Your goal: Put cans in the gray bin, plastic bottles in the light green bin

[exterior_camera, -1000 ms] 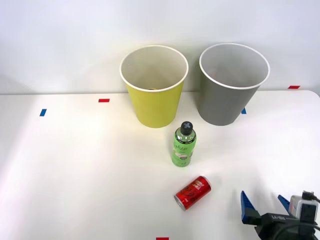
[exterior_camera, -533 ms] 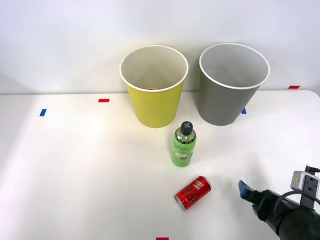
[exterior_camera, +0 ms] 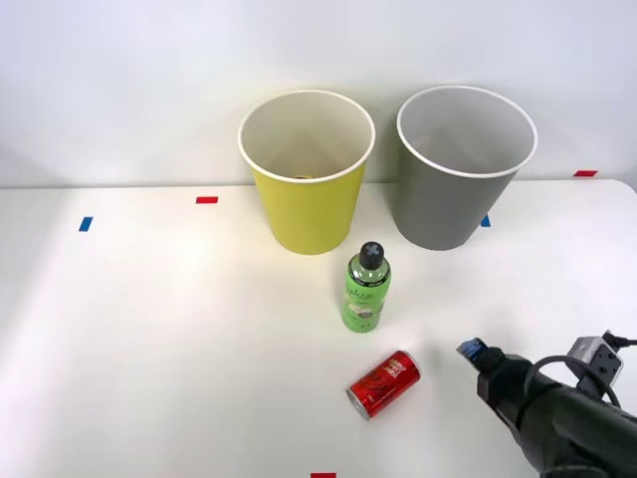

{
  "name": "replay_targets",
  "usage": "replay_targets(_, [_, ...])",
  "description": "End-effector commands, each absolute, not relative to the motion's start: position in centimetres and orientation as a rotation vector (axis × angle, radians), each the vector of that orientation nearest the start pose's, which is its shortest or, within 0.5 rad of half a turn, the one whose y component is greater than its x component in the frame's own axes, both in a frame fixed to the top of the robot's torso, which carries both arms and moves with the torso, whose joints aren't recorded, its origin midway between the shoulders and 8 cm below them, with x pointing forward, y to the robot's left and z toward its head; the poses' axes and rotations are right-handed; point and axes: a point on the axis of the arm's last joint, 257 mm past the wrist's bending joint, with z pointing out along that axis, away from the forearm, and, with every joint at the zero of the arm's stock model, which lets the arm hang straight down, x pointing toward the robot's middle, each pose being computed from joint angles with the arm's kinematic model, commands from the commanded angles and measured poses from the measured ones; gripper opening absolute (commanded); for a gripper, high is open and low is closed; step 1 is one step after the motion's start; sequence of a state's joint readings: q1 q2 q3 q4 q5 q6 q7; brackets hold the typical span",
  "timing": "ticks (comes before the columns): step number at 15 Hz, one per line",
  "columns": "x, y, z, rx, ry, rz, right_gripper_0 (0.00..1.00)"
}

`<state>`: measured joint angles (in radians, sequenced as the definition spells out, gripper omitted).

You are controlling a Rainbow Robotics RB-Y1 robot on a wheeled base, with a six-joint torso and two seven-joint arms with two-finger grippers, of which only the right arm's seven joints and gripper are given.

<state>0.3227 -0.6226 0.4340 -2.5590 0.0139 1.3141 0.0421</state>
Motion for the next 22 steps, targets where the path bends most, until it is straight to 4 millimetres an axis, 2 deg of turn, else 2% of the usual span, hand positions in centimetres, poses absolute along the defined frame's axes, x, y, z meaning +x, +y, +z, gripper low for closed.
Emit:
replay_targets(1, [31.2,-18.6,-27.0,1.1,2.218,0.509,1.0])
replay_targets(4, [31.2,-16.2,-26.6,1.215,2.234,0.636,1.0])
replay_targets(6, [31.1,-14.8,-26.7,1.18,2.293,0.658,1.0])
replay_targets(11, [32.9,-14.0,-29.3,1.095,2.359,0.565,1.0])
replay_targets(12, [32.9,-13.6,-29.7,1.134,2.356,0.57,1.0])
replay_targets(15, [32.1,-12.5,-29.5,1.186,2.423,0.535,1.0])
replay_targets(18, [32.1,-11.5,-29.0,1.196,2.437,0.552,1.0])
replay_targets(22, [31.9,-10.7,-29.8,1.209,2.496,0.544,1.0])
